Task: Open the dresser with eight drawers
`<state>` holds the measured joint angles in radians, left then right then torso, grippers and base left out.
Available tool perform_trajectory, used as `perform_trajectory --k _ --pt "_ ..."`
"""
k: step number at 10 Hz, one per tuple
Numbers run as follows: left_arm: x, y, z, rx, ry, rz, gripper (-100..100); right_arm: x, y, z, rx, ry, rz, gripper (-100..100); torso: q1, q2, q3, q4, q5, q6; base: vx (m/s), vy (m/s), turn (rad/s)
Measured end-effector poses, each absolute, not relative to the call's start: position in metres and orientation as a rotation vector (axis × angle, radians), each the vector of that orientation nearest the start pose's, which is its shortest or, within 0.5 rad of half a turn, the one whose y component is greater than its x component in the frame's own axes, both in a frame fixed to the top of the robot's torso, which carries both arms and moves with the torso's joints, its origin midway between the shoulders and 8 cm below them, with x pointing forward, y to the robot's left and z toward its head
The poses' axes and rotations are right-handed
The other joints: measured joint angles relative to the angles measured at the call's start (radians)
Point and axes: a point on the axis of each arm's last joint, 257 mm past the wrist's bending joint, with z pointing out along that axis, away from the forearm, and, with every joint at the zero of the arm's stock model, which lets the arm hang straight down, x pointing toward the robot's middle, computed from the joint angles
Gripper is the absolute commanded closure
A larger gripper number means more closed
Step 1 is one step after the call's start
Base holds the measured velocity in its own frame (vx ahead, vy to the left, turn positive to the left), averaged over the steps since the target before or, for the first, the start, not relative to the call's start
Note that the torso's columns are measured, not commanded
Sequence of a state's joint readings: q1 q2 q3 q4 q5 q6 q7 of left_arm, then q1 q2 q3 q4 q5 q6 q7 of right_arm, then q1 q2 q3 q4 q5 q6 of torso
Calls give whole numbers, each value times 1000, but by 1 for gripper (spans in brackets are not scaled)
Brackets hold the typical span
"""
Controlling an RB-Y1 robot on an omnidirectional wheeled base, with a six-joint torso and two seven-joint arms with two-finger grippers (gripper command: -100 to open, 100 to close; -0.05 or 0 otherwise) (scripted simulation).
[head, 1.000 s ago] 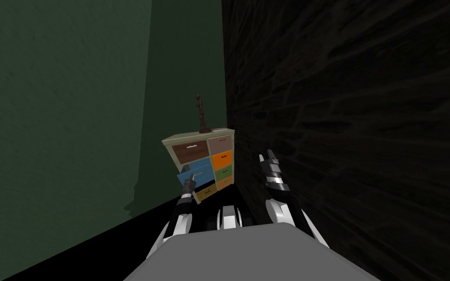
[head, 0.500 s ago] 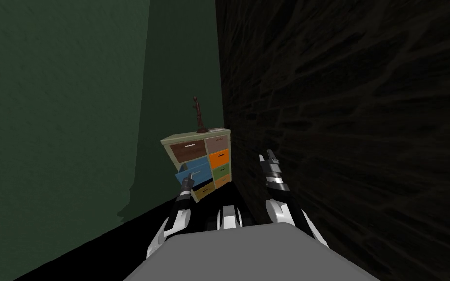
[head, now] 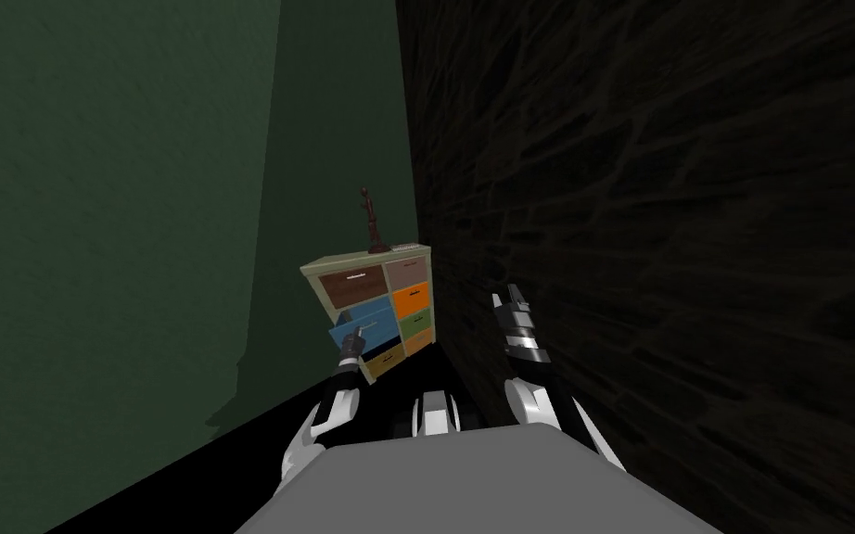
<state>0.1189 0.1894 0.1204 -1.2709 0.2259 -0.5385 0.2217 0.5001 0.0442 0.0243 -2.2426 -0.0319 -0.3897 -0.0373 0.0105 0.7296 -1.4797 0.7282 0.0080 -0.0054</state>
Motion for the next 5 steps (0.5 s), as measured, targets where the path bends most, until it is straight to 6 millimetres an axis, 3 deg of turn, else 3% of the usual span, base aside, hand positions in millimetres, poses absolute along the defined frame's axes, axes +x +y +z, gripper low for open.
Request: perform_trajectory --k 1,2,5 --pt "472 408 -270 -1312 799 -1263 100 368 -283 -15 848 643 1346 0 -4 3 1 3 -2 4 -166 -66 -134" --pt "476 418 -267 -1316 783 -1252 -100 368 -283 -15 848 643 1346 0 -5 5 2 5 -3 4 -90 -52 3" --pt "489 427 -248 -1309 786 -1256 -100 368 -283 -15 848 643 1346 0 -9 3 1 8 -7 6 -16 -38 21"
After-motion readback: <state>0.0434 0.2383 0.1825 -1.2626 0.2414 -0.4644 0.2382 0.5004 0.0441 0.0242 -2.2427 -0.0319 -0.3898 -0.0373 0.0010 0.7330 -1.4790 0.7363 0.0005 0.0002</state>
